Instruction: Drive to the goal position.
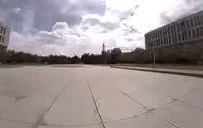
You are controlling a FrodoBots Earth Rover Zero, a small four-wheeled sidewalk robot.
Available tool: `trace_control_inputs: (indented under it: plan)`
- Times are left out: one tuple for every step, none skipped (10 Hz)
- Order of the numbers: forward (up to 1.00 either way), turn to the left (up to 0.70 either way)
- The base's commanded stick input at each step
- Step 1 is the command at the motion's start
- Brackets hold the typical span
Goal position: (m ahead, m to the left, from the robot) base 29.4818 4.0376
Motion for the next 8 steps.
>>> trace_control_inputs:
  plan:
    - [1.0,0.0]
    - [1.0,0.0]
    - [1.0,0.0]
    - [1.0,0.0]
    - [1.0,0.0]
    - [1.0,0.0]
    - [1.0,0.0]
    - [1.0,0.0]
